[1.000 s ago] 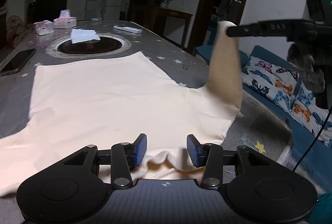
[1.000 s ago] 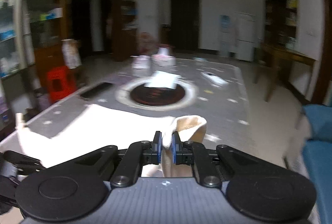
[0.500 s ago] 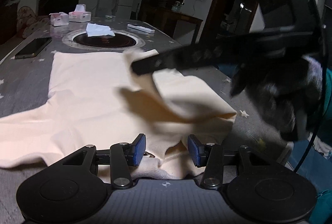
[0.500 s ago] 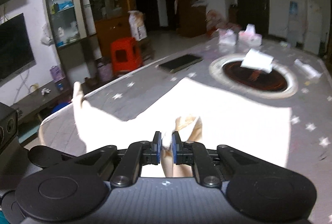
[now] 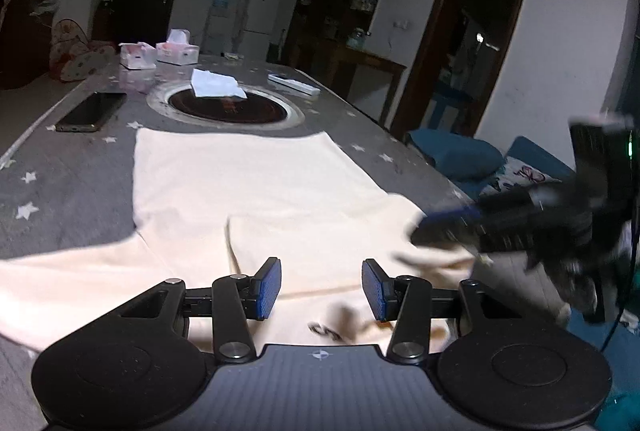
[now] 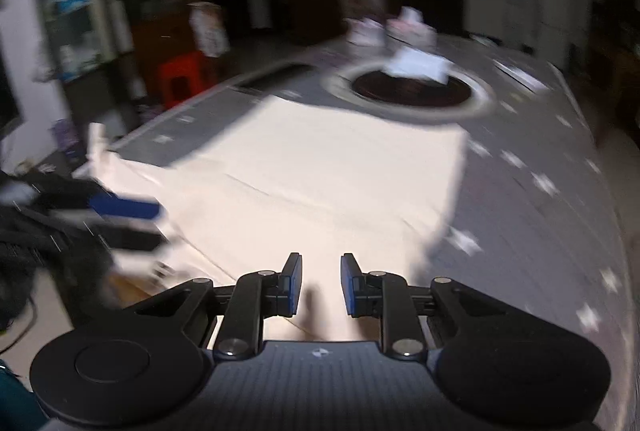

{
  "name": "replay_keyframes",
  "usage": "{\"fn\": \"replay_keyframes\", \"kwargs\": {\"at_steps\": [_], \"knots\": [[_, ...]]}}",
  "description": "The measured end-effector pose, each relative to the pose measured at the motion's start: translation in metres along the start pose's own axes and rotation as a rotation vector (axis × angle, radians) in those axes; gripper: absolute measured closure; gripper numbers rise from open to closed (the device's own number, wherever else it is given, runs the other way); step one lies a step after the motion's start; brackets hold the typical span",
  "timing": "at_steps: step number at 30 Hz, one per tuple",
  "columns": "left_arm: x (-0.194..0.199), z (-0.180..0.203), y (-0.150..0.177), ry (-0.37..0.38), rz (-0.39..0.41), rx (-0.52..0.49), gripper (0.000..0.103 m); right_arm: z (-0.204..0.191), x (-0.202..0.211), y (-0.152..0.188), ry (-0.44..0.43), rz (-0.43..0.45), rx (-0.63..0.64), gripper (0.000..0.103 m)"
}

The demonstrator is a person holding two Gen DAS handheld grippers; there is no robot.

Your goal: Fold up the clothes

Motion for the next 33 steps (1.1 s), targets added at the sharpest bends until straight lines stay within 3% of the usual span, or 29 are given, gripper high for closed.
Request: {"fn": "replay_keyframes", "kwargs": {"at_steps": [5, 9, 17, 18, 22, 26, 33], "knots": [[-0.020, -0.001, -0.006, -0.028, -0.015, 0.000, 0.057, 0.020, -0.001, 0.017, 0.011, -0.034, -0.063, 0.083], [-0.028, 0.002, -0.003, -0.121, -0.021, -0.031, 0.055, 0.025, 0.009, 0.007, 0.018, 0.025, -0.071, 0.083], [-0.037, -0.010, 0.001, -0.194, -0.060, 0.034, 0.056, 0.032, 0.016, 0.014, 0.054, 0.030, -0.092, 0.076], [-0.037, -0.010, 0.001, -0.196, -0.060, 0.028, 0.057, 0.030, 0.016, 0.016, 0.050, 0.029, -0.091, 0.075], [-0.037, -0.011, -0.004, -0.189, -0.063, 0.038, 0.095, 0.024, 0.018, 0.021, 0.055, 0.032, -0.066, 0.060], [-0.030, -0.007, -0.022, -0.166, -0.031, 0.021, 0.098, 0.015, 0.022, 0.027, 0.059, 0.035, -0.035, 0.047], [-0.015, 0.023, -0.088, -0.059, 0.068, -0.070, 0.098, -0.003, 0.020, 0.035, 0.089, 0.058, 0.049, 0.032]]}}
Point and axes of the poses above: each gripper's, at about its wrist camera, not at the fingertips, and x roughly against the way its jaws point, z to its right, y to its underside, the point moved 1 cm from there along -x, roughly the way its jaws point, and after that the axes turned 1 degree about -y, right-handed, at the moved point
